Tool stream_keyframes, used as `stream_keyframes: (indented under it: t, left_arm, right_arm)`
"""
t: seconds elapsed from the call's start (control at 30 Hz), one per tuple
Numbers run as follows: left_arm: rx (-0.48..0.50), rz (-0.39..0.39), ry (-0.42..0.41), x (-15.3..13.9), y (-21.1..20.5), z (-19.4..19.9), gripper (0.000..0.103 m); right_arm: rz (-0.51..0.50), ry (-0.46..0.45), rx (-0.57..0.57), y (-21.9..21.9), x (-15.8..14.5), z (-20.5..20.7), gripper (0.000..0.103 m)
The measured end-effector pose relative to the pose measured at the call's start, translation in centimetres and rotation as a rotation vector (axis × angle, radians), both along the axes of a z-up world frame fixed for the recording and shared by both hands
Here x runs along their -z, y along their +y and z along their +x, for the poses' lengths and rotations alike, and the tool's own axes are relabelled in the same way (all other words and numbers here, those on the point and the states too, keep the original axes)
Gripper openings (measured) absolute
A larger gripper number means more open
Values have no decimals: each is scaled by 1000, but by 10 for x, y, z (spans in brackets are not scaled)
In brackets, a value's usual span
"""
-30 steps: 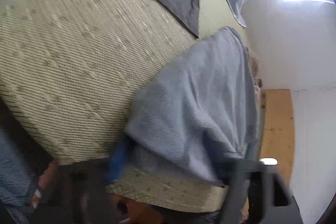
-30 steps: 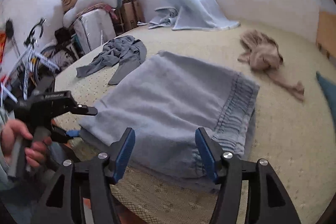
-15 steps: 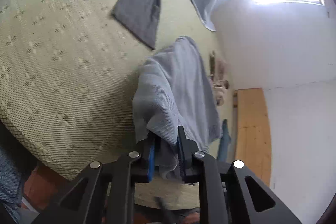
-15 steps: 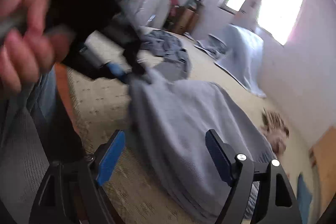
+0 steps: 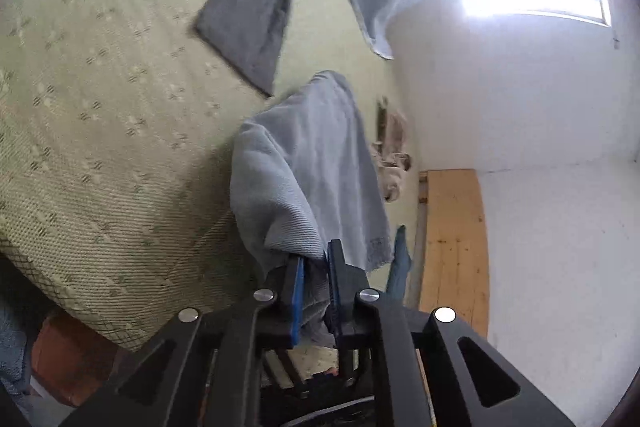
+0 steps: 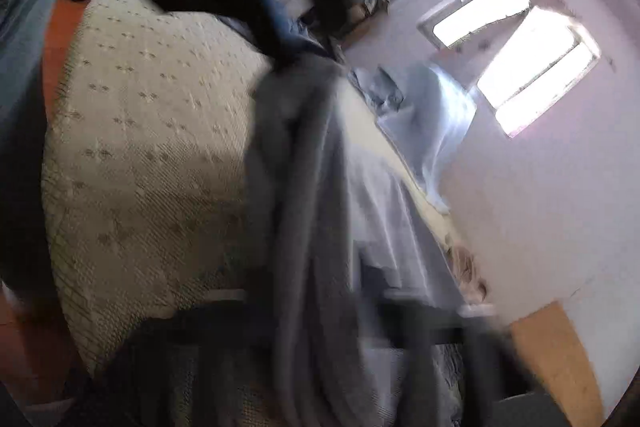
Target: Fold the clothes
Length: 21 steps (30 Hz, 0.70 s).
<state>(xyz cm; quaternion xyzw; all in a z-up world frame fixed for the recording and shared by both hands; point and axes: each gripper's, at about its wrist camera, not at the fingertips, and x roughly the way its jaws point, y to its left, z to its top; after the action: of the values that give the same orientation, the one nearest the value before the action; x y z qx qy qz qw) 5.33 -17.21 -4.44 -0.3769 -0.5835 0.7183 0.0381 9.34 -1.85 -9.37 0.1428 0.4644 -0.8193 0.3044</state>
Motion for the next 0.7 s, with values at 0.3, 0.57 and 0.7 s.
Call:
stream_keyframes:
  t: [0.3, 0.57, 0.7]
  left_arm:
    - [7, 27, -19, 8, 10, -2, 80]
    - [-62, 43, -105, 21, 15, 13, 81]
    - [-135, 80, -94, 22, 12, 29, 81]
  right_arm:
    - [-53, -127, 10, 1, -18, -19, 22]
    - [-169, -278, 72, 12, -44, -33, 22]
    - [-230, -343, 103, 21, -55, -43, 22]
